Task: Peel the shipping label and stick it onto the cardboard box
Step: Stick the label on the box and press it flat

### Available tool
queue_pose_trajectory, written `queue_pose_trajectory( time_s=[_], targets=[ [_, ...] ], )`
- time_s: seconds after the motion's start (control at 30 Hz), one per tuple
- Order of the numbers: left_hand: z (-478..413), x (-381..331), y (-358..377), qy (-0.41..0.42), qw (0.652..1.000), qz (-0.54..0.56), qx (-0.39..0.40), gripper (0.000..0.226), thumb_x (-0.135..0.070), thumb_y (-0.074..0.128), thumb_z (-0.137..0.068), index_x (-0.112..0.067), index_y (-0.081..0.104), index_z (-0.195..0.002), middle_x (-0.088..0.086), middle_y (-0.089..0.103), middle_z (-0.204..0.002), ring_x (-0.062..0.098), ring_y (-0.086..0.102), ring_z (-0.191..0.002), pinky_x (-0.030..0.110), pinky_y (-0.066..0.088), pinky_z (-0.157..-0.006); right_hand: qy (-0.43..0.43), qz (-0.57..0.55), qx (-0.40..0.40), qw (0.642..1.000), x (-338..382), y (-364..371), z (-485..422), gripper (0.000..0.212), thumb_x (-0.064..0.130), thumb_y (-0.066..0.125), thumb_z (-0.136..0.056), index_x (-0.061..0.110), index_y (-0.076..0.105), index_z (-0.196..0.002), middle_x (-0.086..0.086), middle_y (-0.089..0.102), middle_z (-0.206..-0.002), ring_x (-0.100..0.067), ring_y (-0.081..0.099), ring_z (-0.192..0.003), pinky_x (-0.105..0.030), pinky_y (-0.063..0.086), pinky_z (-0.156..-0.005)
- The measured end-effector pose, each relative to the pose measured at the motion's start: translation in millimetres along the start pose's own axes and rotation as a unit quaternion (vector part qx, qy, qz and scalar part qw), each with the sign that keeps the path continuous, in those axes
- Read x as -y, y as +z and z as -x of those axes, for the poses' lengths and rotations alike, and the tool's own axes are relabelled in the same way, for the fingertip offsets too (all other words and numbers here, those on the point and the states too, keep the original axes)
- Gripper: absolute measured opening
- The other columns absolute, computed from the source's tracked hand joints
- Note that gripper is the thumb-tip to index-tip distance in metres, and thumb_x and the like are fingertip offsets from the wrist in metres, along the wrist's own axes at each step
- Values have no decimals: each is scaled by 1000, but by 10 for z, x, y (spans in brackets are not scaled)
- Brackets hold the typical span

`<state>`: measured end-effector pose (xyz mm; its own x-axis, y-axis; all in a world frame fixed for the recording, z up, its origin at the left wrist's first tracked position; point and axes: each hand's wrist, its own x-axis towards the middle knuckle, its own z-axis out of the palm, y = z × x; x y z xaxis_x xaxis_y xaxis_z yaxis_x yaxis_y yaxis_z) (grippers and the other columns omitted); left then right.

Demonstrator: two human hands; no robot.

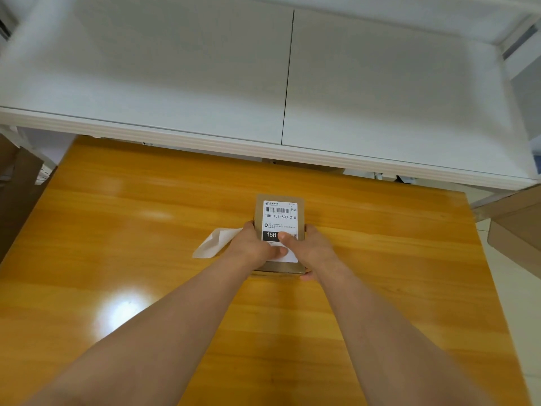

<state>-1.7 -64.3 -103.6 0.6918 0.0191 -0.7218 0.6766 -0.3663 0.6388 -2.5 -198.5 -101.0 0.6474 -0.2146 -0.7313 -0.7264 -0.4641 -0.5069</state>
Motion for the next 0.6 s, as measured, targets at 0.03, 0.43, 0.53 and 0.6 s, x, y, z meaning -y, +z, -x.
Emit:
queue_pose_trajectory(
  time_s=[0.03,0.43,0.53,0.6],
  targets=[
    [-10,1,8,2,1000,1,-5,79,-19,88,-69,-18,46,-136,-3,66,-128,22,60,-117,41,48,-102,-2,1,3,1000,0,1,-4,55,49,68,-85,30,48,-132,3,57,-111,-29,61,-102,-49,62,-69],
    [-23,32,0,17,1000,9,-6,73,-11,88,-70,-18,52,-133,-2,68,-127,23,61,-119,39,47,-102,-37,-40,77,996,-173,-89,12,66,14,67,-91,42,37,-142,4,62,-128,-24,60,-112,-49,60,-82],
    [-42,41,8,17,1000,5,-8,76,-15,90,-66,-19,53,-132,-3,69,-125,22,62,-118,43,48,-103,-34,-36,97,994,-186,-118,12,75,9,67,-91,45,31,-146,2,63,-128,-24,61,-112,-47,60,-83],
    [-45,44,9,15,1000,5,-11,77,-15,91,-66,-20,53,-133,-4,69,-125,22,62,-118,44,48,-103,-30,-41,113,992,-190,-131,9,82,5,66,-91,46,25,-149,0,62,-131,-24,61,-112,-46,59,-84]
  ],
)
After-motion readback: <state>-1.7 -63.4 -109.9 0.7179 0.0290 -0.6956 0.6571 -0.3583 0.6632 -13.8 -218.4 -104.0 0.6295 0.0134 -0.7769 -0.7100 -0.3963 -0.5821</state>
